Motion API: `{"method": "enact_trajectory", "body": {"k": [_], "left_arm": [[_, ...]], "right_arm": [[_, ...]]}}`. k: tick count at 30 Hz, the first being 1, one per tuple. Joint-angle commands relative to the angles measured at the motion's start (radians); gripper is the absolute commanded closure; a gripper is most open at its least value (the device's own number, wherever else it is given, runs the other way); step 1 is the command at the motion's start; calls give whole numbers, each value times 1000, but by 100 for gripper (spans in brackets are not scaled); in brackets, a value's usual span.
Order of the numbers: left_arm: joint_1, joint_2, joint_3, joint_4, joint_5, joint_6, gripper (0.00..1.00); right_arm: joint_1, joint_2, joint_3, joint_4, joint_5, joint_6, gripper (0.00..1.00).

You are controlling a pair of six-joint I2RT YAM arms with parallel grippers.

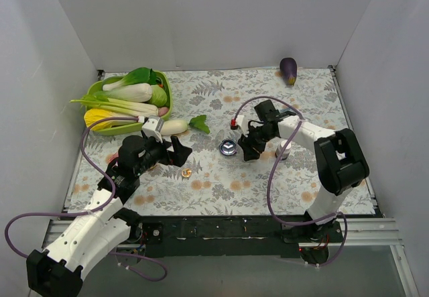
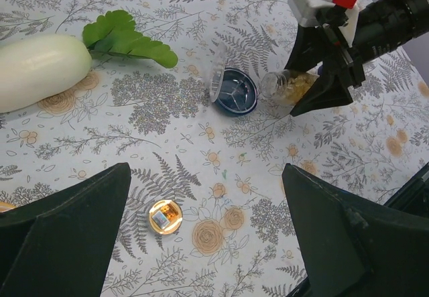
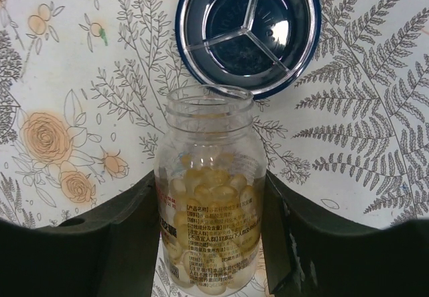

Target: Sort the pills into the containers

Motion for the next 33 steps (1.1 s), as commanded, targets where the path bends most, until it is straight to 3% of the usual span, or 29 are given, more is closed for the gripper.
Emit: {"method": "enact_trajectory", "body": {"k": [1, 33], "left_arm": [[4, -8, 13, 2, -15, 21, 2], [4, -21, 19, -3, 0, 32, 2]], "right_arm": [[25, 55, 123, -126, 88, -25, 99], [96, 201, 376, -408, 235, -83, 99]]}}
